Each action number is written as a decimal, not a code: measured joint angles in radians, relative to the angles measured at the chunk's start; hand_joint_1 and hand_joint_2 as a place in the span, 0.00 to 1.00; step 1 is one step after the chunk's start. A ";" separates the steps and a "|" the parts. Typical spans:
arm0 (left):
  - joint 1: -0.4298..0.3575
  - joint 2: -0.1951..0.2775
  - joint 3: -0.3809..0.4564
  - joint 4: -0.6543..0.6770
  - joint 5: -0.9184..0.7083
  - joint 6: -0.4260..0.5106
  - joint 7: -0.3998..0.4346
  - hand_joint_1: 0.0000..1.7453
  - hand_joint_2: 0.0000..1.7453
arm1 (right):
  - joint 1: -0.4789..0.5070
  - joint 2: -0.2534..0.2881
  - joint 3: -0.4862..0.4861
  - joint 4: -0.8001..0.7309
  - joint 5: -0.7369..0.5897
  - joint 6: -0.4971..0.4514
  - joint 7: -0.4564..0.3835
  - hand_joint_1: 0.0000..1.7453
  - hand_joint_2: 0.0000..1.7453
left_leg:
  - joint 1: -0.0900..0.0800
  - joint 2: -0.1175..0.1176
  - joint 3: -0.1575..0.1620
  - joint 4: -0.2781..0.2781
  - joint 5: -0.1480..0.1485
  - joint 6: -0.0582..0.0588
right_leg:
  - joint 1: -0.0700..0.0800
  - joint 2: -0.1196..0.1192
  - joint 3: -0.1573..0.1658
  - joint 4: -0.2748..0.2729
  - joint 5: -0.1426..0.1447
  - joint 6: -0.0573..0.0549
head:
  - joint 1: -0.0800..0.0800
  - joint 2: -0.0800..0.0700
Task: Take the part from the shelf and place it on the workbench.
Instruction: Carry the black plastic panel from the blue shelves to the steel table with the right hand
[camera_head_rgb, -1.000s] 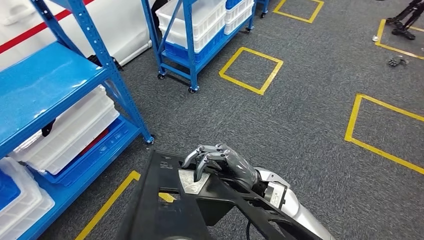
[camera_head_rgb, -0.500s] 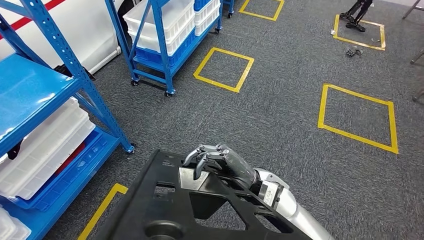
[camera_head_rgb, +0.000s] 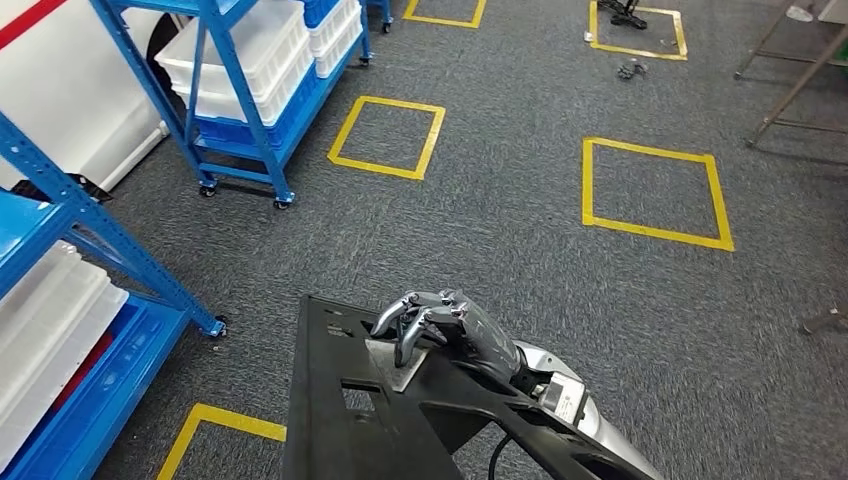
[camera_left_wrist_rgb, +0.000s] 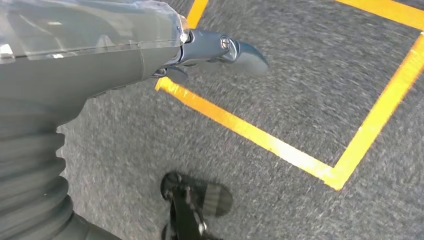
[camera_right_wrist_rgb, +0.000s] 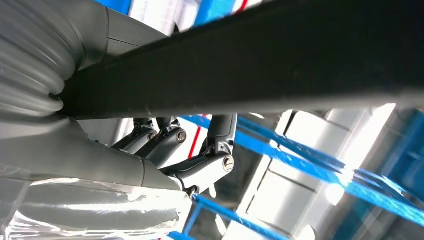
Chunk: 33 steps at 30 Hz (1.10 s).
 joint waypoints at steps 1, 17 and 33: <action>0.003 0.002 0.002 0.000 -0.001 0.003 0.006 0.00 1.00 | 0.003 0.002 0.000 -0.004 0.000 0.001 0.002 1.00 1.00 | 0.001 -0.018 -0.034 0.068 -0.031 -0.001 | -0.001 0.014 0.000 0.001 0.000 -0.004 | 0.000 0.000; 0.002 -0.007 0.005 0.000 -0.027 0.000 0.034 0.00 1.00 | 0.025 -0.013 -0.002 -0.045 -0.002 0.006 0.025 1.00 1.00 | 0.001 -0.019 0.011 -0.097 0.090 0.035 | -0.013 0.028 -0.126 0.257 -0.128 0.055 | 0.003 0.000; -0.003 -0.032 0.009 0.000 -0.041 0.007 0.024 0.00 1.00 | 0.001 -0.019 -0.001 -0.060 -0.007 0.020 0.043 1.00 1.00 | 0.000 -0.025 -0.081 0.150 -0.053 -0.003 | -0.002 0.040 0.003 0.008 -0.010 -0.004 | -0.013 0.000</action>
